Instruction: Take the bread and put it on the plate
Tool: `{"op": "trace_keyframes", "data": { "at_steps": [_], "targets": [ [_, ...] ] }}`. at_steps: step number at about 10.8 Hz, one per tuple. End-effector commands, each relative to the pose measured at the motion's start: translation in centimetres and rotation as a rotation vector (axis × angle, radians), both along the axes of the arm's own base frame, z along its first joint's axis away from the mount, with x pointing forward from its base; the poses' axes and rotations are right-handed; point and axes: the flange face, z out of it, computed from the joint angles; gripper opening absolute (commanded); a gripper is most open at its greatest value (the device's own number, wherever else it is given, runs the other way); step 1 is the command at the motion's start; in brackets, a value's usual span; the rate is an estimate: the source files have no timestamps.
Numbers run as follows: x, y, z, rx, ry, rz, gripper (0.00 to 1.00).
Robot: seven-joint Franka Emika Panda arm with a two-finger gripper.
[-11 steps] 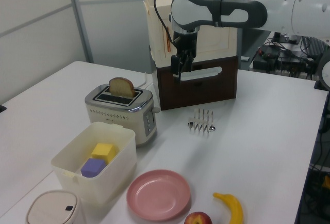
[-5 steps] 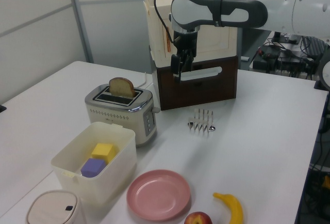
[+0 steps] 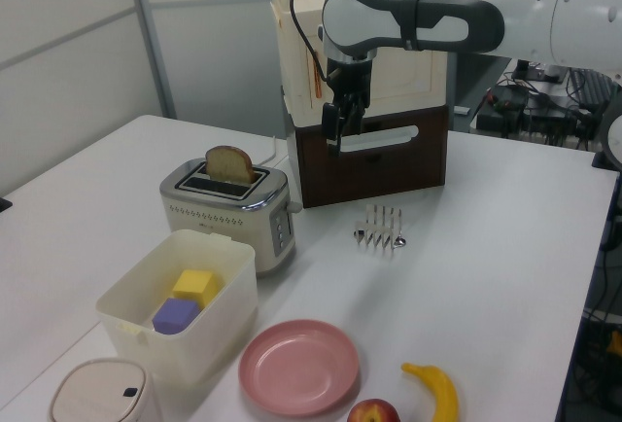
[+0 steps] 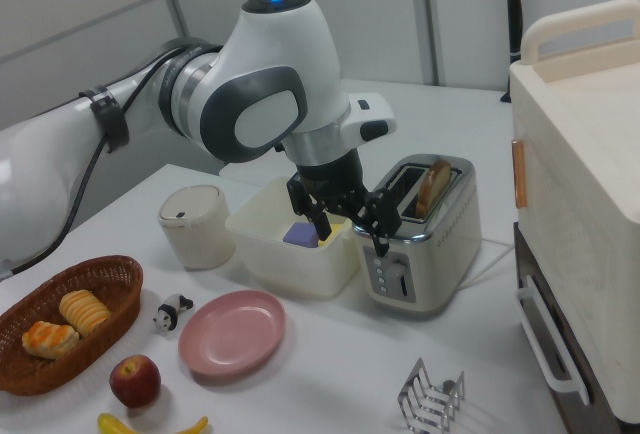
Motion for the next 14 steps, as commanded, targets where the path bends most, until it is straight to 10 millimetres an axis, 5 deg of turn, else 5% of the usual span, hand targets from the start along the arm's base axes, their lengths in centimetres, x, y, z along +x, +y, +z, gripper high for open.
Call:
{"op": "trace_keyframes", "data": {
  "at_steps": [1, 10, 14],
  "targets": [
    [-1.0, 0.5, 0.6, 0.0, 0.018, 0.02, 1.0],
    [1.6, 0.8, -0.4, 0.004, -0.112, 0.005, 1.0],
    [4.2, 1.7, -1.2, 0.091, -0.258, -0.196, 1.0]
  ]
}}
